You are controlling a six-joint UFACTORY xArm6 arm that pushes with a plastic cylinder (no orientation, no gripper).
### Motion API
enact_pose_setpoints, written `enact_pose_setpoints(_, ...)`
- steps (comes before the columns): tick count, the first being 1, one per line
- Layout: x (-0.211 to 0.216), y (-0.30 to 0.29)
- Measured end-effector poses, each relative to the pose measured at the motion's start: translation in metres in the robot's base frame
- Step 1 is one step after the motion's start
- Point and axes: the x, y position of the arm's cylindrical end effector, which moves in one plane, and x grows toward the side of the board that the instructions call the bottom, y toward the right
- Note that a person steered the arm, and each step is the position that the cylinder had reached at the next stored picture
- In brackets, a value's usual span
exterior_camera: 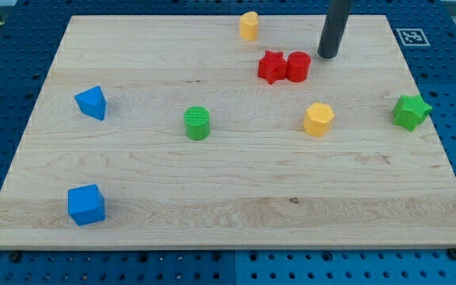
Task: Point at the yellow hexagon
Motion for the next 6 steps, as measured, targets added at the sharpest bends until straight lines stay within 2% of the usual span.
enact_pose_setpoints(1,0.013,0.015)
enact_pose_setpoints(3,0.047,0.0)
enact_pose_setpoints(4,0.082,0.007)
enact_pose_setpoints(6,0.117,0.012)
